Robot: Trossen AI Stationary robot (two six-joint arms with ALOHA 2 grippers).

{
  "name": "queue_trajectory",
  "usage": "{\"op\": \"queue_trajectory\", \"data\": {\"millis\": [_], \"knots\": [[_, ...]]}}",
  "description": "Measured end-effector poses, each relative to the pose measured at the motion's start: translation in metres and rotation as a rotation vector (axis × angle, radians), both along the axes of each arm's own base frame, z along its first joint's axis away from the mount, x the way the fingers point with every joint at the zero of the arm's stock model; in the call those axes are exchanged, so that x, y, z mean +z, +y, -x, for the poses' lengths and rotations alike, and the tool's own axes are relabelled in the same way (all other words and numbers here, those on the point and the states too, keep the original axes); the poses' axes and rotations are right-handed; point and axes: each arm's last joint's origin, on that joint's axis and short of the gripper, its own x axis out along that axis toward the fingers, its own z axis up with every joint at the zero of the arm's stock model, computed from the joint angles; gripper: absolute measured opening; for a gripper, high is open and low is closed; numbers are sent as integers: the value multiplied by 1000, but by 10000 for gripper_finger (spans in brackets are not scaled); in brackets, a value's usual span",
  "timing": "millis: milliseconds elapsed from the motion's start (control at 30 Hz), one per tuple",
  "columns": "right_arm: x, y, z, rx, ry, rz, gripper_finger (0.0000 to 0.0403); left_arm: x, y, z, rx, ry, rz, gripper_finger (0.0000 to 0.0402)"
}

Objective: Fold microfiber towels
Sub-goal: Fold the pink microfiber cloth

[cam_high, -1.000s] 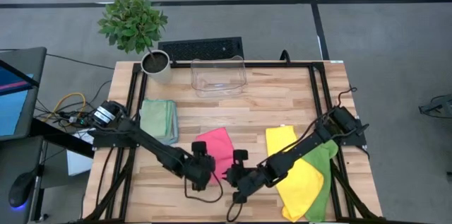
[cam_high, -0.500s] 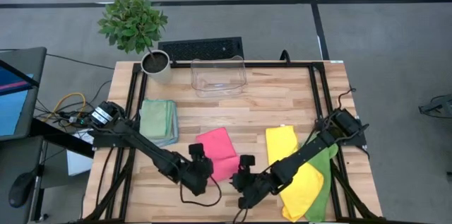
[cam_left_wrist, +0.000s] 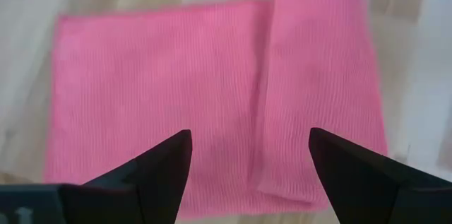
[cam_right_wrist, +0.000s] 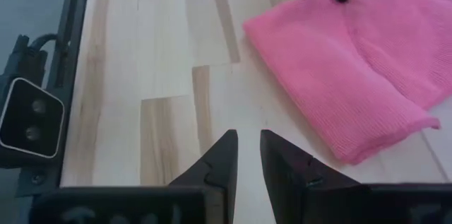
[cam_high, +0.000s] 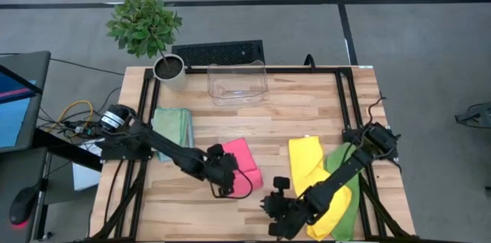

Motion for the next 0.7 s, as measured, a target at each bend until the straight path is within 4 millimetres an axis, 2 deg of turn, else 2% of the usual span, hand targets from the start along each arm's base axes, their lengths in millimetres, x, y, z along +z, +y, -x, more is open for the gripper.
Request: {"op": "queue_trajectory", "data": {"millis": [200, 400, 700], "knots": [[0, 4, 4, 9, -1, 0, 88, -8, -7, 7, 15, 50, -23, 279], [0, 4, 4, 10, 0, 2, 88, -19, -9, 5, 4, 83, 20, 269], [-1, 4, 4, 6, -3, -4, 88, -17, -8, 2, -25, 69, 9, 165]]}}
